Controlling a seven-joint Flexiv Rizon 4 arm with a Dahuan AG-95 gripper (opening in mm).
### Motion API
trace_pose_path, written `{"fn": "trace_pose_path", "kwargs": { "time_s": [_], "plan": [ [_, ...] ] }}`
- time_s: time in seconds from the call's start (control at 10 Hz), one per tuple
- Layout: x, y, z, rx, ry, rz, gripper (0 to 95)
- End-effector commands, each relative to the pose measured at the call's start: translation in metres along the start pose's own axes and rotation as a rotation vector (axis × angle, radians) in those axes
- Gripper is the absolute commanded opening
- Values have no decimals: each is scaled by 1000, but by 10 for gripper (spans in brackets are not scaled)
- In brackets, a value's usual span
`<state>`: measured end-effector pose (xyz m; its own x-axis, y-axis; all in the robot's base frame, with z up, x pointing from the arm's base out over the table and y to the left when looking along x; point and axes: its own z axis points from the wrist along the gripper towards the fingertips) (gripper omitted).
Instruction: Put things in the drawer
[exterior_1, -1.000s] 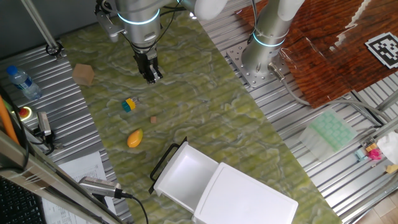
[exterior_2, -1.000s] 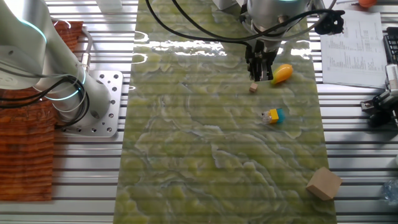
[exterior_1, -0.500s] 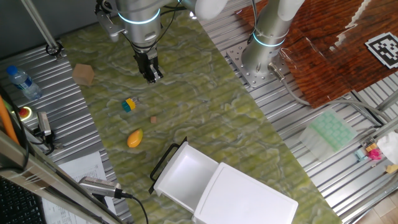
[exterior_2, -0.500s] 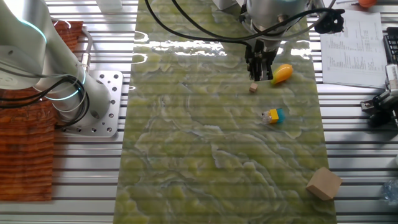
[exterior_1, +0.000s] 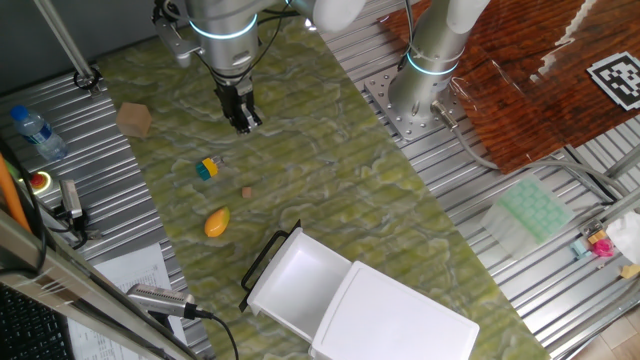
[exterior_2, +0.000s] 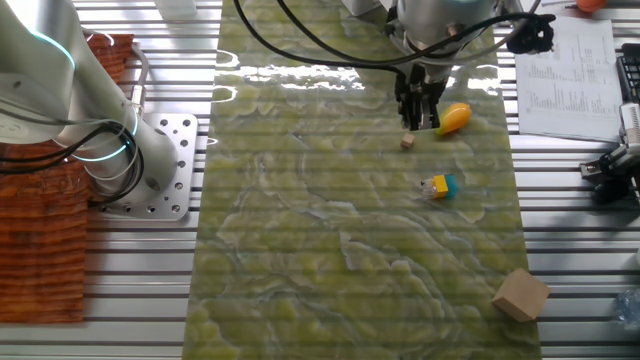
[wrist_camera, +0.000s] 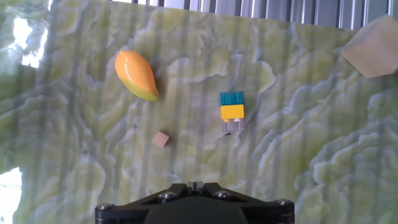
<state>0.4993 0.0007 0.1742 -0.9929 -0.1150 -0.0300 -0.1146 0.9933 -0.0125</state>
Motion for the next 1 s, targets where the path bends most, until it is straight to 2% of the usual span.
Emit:
{"fn": "trace_pose_path", "kwargs": {
  "time_s": [0.1, 0.6, 1.0],
  "plan": [
    [-1, 0, -1, 2, -2, 6, 0],
    [-4, 1, -2, -10, 5, 9, 0],
    [-8, 0, -1, 0, 0, -11, 0]
  ]
}}
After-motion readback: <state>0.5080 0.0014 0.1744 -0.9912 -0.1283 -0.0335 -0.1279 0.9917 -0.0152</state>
